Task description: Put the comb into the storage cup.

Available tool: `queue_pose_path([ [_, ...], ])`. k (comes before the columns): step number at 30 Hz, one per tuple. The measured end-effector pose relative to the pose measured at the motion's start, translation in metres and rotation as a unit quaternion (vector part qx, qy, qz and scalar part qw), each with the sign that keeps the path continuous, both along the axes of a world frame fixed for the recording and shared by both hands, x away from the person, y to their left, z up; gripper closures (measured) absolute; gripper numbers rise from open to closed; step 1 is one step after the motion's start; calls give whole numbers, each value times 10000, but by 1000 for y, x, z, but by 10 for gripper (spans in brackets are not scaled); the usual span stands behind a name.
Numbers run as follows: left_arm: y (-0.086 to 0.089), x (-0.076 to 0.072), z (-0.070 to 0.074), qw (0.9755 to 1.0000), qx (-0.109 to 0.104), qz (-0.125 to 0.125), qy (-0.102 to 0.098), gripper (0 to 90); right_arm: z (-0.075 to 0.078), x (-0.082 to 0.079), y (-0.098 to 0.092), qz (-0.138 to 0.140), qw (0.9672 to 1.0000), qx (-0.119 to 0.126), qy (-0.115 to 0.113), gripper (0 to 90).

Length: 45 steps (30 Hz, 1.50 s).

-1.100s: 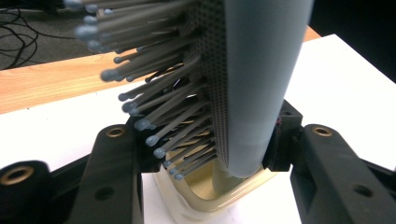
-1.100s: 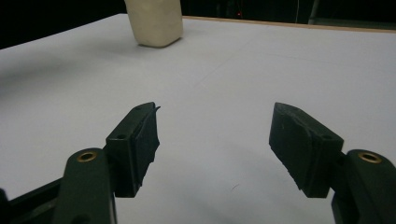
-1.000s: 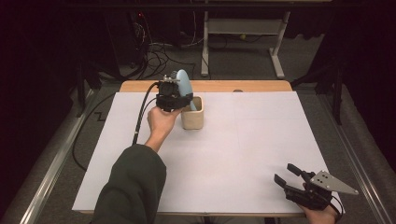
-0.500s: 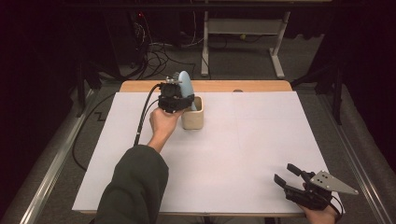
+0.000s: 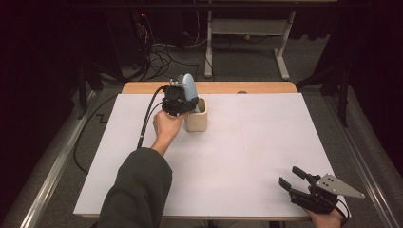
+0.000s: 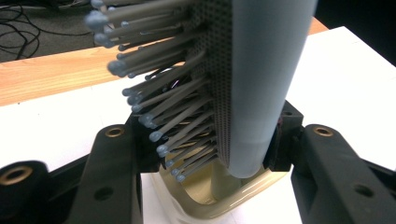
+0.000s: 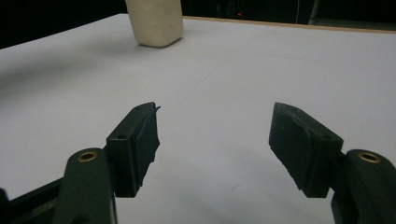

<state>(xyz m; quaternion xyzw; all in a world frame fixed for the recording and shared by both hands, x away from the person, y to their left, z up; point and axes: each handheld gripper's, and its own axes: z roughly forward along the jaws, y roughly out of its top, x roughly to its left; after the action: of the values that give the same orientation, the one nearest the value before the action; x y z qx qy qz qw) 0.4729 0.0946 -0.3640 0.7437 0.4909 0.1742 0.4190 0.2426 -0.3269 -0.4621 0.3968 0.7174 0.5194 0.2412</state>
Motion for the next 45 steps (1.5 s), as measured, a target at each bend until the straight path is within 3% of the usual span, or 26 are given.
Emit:
queue_pose_path([
  [21,1,0,0,9993,346,142,-97,413,0,0,0,-3,10000,-8,-6,336],
  [31,9,0,3,9993,314,170,-69,345,0,0,0,8,10000,-20,-21,335],
  [45,16,-1,5,9993,376,20,-41,304,0,0,0,1,10000,-18,-16,335],
])
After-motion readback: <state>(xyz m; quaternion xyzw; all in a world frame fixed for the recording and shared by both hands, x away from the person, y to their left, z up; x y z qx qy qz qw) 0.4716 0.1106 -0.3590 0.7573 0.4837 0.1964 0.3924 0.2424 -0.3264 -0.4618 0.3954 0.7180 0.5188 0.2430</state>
